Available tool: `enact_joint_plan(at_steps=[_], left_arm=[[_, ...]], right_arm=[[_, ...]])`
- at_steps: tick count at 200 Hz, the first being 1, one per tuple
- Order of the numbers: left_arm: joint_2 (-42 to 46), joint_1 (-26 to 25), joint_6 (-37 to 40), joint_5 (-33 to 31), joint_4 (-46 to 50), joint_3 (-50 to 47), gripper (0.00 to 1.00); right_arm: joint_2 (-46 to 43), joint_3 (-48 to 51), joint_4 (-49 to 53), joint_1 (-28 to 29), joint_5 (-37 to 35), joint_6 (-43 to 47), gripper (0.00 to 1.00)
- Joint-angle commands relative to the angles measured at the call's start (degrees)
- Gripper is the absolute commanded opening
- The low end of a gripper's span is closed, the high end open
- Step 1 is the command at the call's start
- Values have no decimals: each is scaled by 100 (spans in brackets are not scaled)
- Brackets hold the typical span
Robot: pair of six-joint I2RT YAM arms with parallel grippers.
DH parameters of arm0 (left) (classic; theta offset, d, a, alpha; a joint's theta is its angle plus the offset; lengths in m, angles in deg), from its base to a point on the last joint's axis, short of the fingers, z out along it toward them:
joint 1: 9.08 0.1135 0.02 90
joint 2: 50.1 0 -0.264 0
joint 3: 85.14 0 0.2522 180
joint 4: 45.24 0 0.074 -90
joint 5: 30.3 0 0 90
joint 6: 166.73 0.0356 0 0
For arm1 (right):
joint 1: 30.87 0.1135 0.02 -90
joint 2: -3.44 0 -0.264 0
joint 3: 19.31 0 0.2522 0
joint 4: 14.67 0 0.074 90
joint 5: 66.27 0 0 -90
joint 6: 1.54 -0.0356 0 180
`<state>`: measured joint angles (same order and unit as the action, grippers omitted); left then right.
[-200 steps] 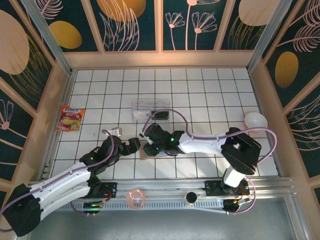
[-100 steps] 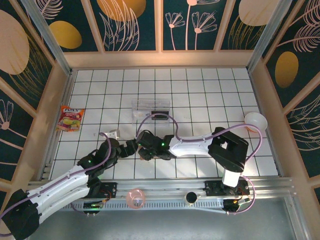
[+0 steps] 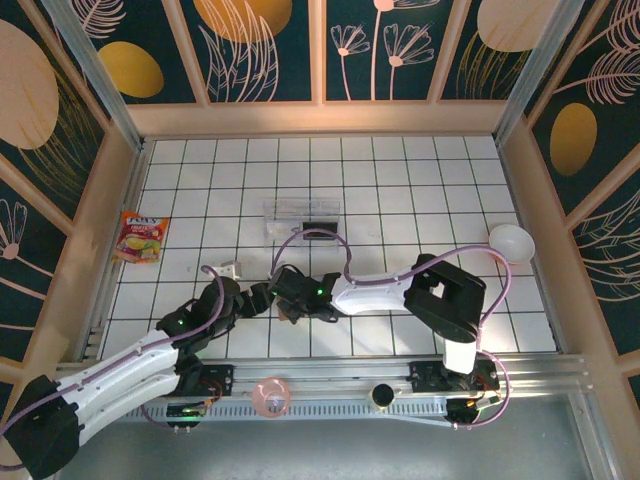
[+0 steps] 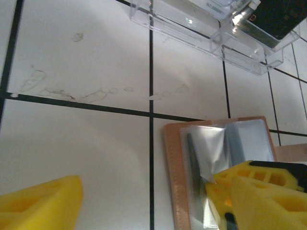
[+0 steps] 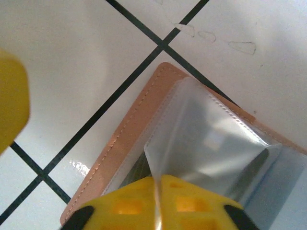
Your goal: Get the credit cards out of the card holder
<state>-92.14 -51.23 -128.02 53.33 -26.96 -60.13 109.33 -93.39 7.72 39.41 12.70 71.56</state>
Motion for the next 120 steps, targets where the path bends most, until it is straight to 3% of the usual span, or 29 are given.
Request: enact_joint_plan(at_steps=[1, 58, 94, 120], left_arm=[[-229, -3, 157, 285, -324, 52, 65], [-1353, 0, 415, 965, -1150, 335, 21], [-1821, -1, 505, 1141, -1490, 527, 8], [-2395, 1, 566, 1309, -1812, 670, 4]], right_arm=[[-15, 250, -191, 25, -25, -296, 3], [-578, 805, -1146, -15, -136, -822, 0], [-932, 1149, -1461, -14, -368, -1005, 0], [-1121, 1348, -1617, -23, -431, -1069, 0]])
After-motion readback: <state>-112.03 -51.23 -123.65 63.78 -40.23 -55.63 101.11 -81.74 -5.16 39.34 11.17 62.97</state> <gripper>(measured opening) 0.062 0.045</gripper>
